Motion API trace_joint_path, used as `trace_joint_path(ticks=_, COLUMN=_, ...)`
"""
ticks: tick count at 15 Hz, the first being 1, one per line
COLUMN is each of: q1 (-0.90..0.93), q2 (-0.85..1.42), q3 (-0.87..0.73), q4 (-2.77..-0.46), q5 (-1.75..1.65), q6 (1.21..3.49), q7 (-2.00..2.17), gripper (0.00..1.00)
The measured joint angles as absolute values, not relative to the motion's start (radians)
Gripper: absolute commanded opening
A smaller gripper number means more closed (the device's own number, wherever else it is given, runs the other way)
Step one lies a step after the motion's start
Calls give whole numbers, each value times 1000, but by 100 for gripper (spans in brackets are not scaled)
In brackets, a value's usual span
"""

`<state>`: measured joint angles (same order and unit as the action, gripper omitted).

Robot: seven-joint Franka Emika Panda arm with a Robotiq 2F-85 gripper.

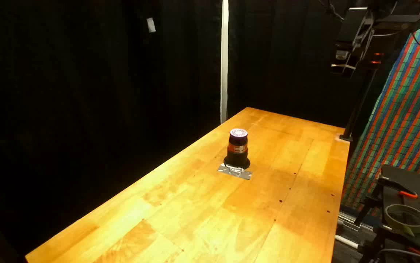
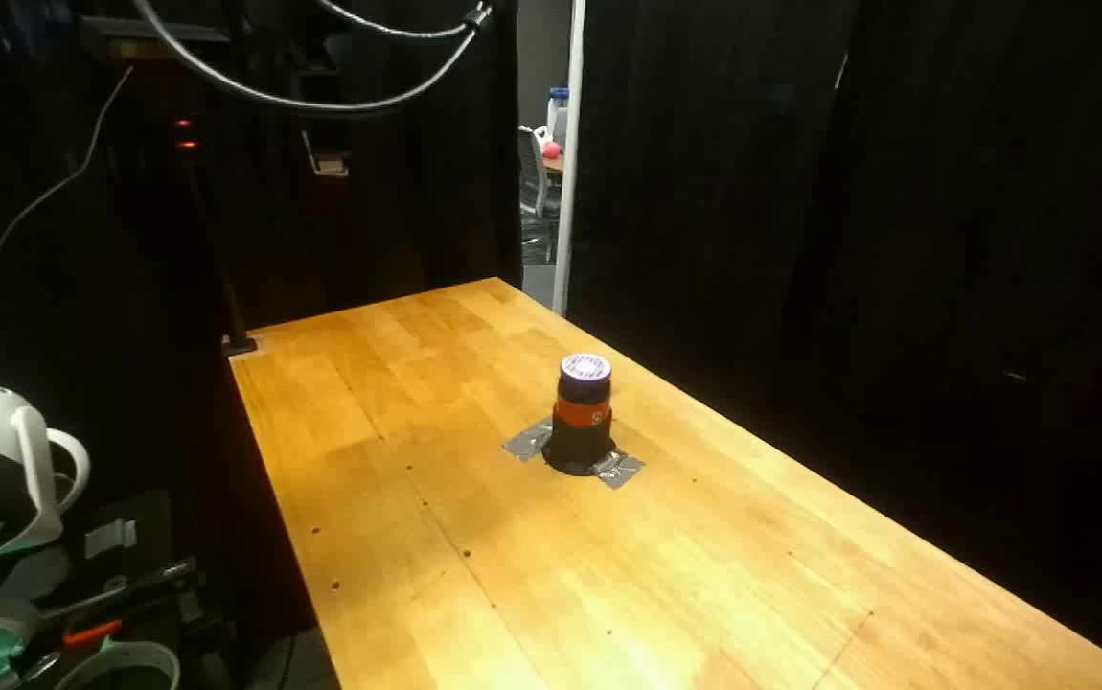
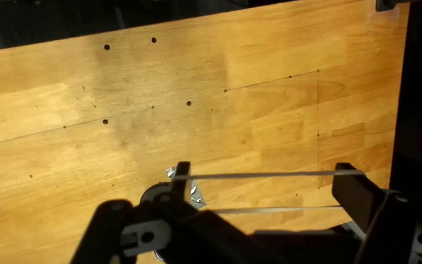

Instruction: Put the rubber band on the cup

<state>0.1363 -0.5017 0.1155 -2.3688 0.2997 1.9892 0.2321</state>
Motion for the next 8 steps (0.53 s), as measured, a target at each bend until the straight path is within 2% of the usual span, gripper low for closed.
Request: trace_joint_path(ticks=8, q1=135, q2=-502, q3=115, q4=-2358, q5=299, q6=1986, q7=232, gripper=100)
